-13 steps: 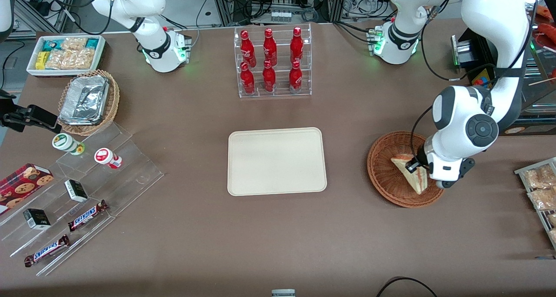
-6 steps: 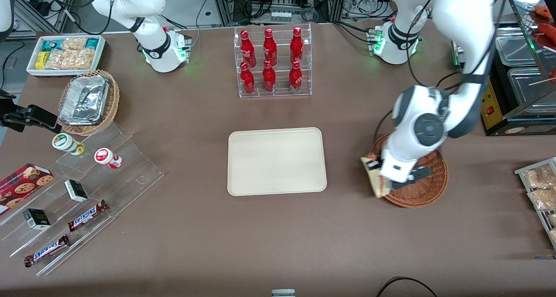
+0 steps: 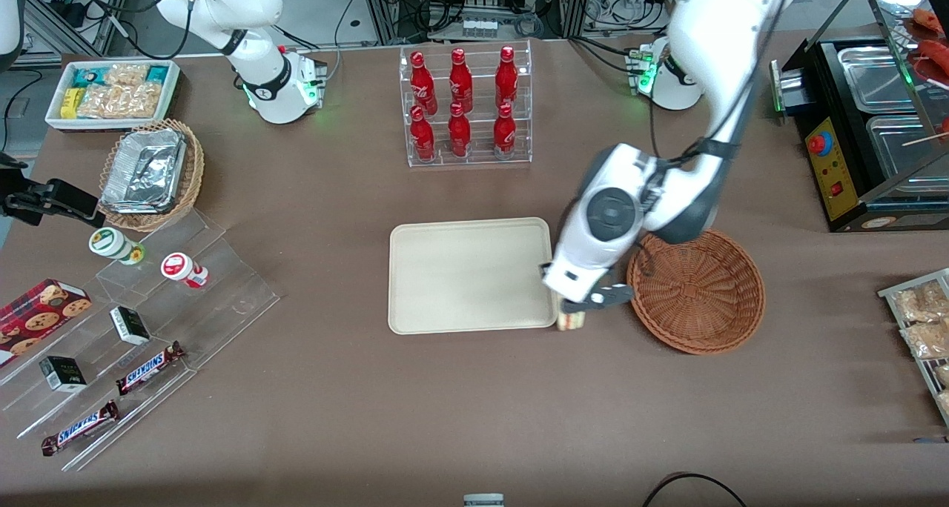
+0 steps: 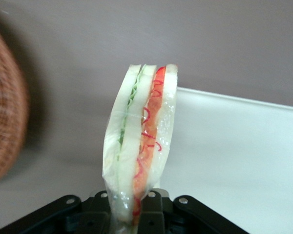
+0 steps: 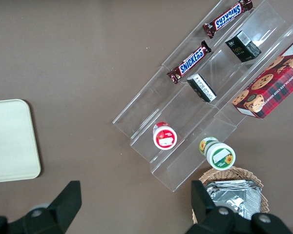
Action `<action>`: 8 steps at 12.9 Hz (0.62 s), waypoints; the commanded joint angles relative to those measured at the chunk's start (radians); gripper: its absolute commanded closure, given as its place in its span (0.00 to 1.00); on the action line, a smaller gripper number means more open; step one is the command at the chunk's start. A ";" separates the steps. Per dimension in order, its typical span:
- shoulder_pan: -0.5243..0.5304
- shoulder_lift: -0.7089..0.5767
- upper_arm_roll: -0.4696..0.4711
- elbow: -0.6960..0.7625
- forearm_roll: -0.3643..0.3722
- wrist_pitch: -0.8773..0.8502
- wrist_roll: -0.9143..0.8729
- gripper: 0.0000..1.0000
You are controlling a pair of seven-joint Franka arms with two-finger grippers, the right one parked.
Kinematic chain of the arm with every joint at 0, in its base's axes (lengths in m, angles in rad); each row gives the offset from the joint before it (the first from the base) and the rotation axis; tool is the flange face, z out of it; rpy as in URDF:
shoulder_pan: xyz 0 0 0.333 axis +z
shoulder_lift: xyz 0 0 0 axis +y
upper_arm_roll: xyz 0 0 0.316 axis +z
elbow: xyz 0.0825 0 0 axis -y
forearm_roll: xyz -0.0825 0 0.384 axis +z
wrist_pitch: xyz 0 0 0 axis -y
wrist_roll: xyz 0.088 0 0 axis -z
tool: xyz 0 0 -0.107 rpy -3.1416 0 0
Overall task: Place sandwich from basket to tray
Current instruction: 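Lift the sandwich with the left gripper and carry it over the tray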
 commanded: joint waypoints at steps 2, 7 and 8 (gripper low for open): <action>-0.129 0.154 0.016 0.217 0.014 -0.074 -0.096 1.00; -0.246 0.286 0.026 0.348 0.021 -0.104 -0.212 1.00; -0.252 0.298 0.024 0.371 0.046 -0.125 -0.226 1.00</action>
